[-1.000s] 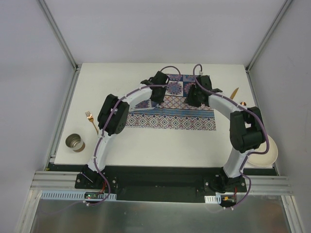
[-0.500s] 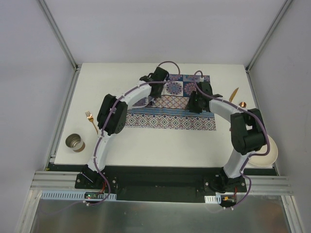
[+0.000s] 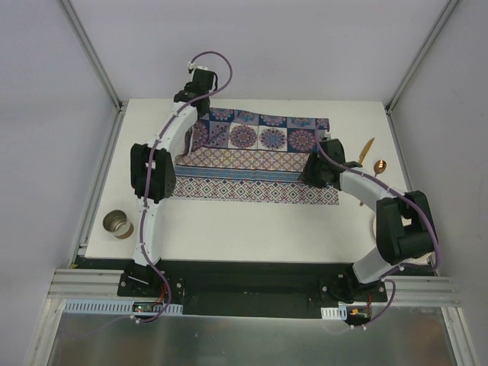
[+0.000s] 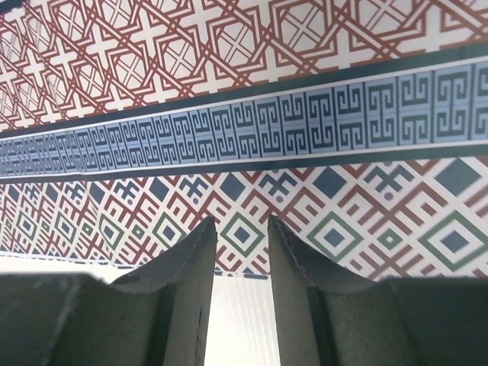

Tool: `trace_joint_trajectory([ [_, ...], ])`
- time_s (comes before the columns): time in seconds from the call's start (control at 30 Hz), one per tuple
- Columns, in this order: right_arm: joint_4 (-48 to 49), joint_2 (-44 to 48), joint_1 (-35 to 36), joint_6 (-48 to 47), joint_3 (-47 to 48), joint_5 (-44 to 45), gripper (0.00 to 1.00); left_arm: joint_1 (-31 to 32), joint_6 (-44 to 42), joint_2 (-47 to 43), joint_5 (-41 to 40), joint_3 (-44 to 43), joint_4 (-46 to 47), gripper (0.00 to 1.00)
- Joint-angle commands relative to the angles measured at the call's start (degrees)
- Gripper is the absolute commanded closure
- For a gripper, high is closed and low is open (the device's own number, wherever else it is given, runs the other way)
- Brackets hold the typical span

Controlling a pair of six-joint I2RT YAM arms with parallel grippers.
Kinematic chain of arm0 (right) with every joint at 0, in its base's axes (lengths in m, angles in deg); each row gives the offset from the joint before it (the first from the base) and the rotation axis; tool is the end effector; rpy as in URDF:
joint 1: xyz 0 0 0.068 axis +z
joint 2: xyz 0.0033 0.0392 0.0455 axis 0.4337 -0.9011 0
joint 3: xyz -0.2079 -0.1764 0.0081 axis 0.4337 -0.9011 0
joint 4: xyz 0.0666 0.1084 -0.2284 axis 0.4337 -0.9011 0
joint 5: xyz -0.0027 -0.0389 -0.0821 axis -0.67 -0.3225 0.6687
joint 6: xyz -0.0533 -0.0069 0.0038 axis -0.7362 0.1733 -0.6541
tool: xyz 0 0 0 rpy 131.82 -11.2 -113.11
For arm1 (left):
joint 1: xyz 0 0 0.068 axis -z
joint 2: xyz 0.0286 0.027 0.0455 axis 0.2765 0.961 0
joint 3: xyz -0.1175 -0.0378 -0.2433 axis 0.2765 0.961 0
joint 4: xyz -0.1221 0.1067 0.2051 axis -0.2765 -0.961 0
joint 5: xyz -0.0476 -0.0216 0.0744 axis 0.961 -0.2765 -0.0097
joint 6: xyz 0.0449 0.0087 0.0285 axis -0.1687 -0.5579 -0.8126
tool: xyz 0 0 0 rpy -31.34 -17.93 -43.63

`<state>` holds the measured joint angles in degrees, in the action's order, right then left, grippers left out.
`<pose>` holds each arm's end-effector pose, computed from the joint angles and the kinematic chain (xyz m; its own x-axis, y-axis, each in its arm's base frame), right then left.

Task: Set the dinner table for one person
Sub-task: Flatten out the napkin at the center of the board.

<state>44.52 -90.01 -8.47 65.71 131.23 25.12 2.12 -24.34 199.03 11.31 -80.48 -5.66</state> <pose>0.3193 0.1012 0.1971 -0.7597 0.0953 -0.6433 -0.0980 0.9611 0.2582 0.5119 -0.1527 0.2804 -0.5302 0.0325 -0.8472 -0.1170 0.9869 0.1111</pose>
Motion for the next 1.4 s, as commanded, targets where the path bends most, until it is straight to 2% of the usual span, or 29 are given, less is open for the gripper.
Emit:
trace_joint_trajectory([
  [0.0,1.13,5.63,-0.36,-0.09,-1.85,0.98,0.64,-2.26,1.52,0.83,-4.67,-4.3,0.19,1.0],
  [0.17,0.25,6.25,-0.36,-0.62,-3.0,1.07,0.64,-4.99,1.79,3.21,-4.67,-6.76,0.45,1.0],
  [0.27,0.08,6.77,-0.36,-0.62,-3.7,1.16,0.65,-5.78,0.48,4.44,-4.14,-6.94,1.59,0.61],
  [0.3,0.16,7.04,-0.36,-0.62,-3.87,0.98,0.65,-5.78,-0.31,4.71,-4.23,-6.94,1.77,0.35],
  [0.4,0.16,7.74,-0.27,-0.44,-4.31,0.72,0.66,-5.78,-1.37,4.71,-4.31,-6.59,2.21,0.03],
  [0.6,0.42,9.41,-0.01,-0.09,-5.37,1.24,0.67,-5.69,0.9,0.94,-2.04,-2.64,3.18,0.01],
  [0.73,2.88,6.09,0.69,-0.18,-2.83,0.63,0.68,-4.64,4.86,-2.67,3.76,3.67,3.7,0.01],
  [0.8,3.15,1.08,1.05,-1.23,-0.11,-0.16,0.68,-3.24,7.06,-4.25,6.4,6.23,4.14,0.01],
  [0.93,2.8,-8.5,1.4,-2.37,9.46,-2.09,0.68,-1.65,10.84,-5.92,12.1,14.04,7.3,0.01],
  [1.03,1.84,-16.41,1.22,-2.81,18.34,-4.99,0.68,-1.47,12.78,-5.4,15.27,16.61,8.89,0.01],
  [1.07,1.4,-18.34,1.22,-3.07,23.84,-6.3,0.68,-1.47,12.95,-4.79,15.37,16.79,9.42,0.01],
  [1.1,0.44,-22.45,1.05,-3.16,26.51,-7.01,0.68,-1.47,12.61,-4.44,15.55,16.71,9.86,0.01],
  [1.2,-2.65,-26.61,0.26,-2.29,35.64,-9.65,0.68,-2.09,11.81,-2.24,16.07,14.87,10.82,0.01],
  [1.37,-2.83,-27.77,-1.24,-0.53,39.28,-12.82,0.68,-4.72,14.35,3.02,19.76,8.98,11.09,0.01],
])
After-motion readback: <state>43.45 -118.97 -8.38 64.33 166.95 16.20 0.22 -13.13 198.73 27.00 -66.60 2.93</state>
